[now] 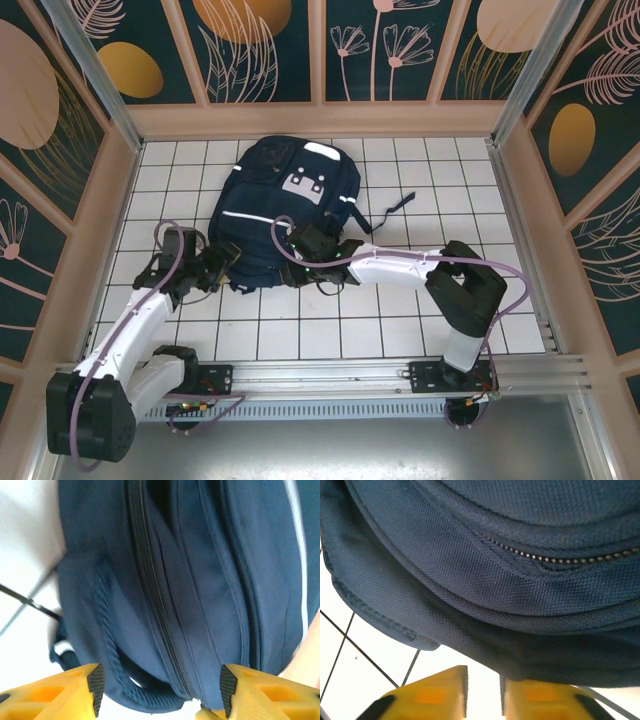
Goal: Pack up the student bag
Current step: Zip the student bag at the top-center of the table.
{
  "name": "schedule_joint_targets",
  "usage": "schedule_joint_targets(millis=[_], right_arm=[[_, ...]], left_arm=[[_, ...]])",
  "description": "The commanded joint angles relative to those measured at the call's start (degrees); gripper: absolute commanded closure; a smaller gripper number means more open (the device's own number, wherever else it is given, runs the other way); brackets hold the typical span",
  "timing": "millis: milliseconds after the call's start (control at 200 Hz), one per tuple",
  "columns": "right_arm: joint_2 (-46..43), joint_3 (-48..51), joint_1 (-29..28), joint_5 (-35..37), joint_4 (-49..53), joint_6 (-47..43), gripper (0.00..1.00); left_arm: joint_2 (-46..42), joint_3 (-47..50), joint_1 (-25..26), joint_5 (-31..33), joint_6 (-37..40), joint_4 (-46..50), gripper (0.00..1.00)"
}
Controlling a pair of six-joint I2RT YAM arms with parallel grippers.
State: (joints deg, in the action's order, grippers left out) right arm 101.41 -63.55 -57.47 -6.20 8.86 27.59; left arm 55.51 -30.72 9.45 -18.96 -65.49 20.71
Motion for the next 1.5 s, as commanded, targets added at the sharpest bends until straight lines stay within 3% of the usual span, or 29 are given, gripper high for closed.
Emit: schedule_joint_targets(millis=[0, 270, 355, 445, 625, 831, 896, 971, 1156, 1276, 1356, 1496], right_arm=[[0.3, 0.3, 0.2, -1.4, -4.2, -0.2, 0.66], [0.9, 1.8, 1.6, -3.6, -8.6, -0.6, 0.53], [1.3, 1.6, 2.2, -3.6, -9.5, -1.1, 0.52], [1.9, 0.9, 2.9, -3.6, -10.6, -1.9, 0.49], [4.6, -0.8, 3.9, -3.5, -12.8, -3.6, 0.44], [5.7, -2.3, 4.4, -5.4, -16.1, -5.8, 0.40], [5.9, -2.4, 4.4, -7.7, -17.7, -6.4, 0.40], [5.8, -2.6, 4.4, -9.9, -19.3, -6.6, 0.40], [5.1, -2.0, 3.7, -13.1, -22.2, -6.5, 0.42], [5.2, -2.6, 3.3, -13.8, -22.1, -6.3, 0.49], [5.1, -2.4, 3.1, -14.7, -22.7, -6.1, 0.59], [5.8, -3.2, 2.6, -14.8, -22.0, -6.3, 0.58]], left_arm=[[0.2, 1.3, 3.0, -1.0, -8.5, -6.6, 0.37], [9.9, -0.4, 6.6, 1.1, -8.7, -11.9, 0.44], [11.9, -0.9, 6.7, 1.6, -8.1, -13.3, 0.66], [13.3, -1.6, 6.8, 2.4, -7.2, -13.0, 0.77], [14.3, -2.0, 7.3, 2.4, -6.8, -13.3, 0.84], [15.1, -2.4, 7.9, 2.0, -6.1, -12.9, 0.84], [15.3, -2.5, 7.9, 2.0, -6.0, -12.9, 0.79], [15.5, -2.9, 7.9, 2.0, -5.9, -12.8, 0.67], [16.4, -3.7, 8.0, 1.8, -5.8, -12.9, 0.63], [17.0, -3.8, 8.0, 1.6, -5.7, -13.1, 0.64], [17.1, -3.7, 8.0, 1.6, -5.5, -13.2, 0.63], [17.1, -3.5, 8.0, 1.5, -5.6, -13.5, 0.63]])
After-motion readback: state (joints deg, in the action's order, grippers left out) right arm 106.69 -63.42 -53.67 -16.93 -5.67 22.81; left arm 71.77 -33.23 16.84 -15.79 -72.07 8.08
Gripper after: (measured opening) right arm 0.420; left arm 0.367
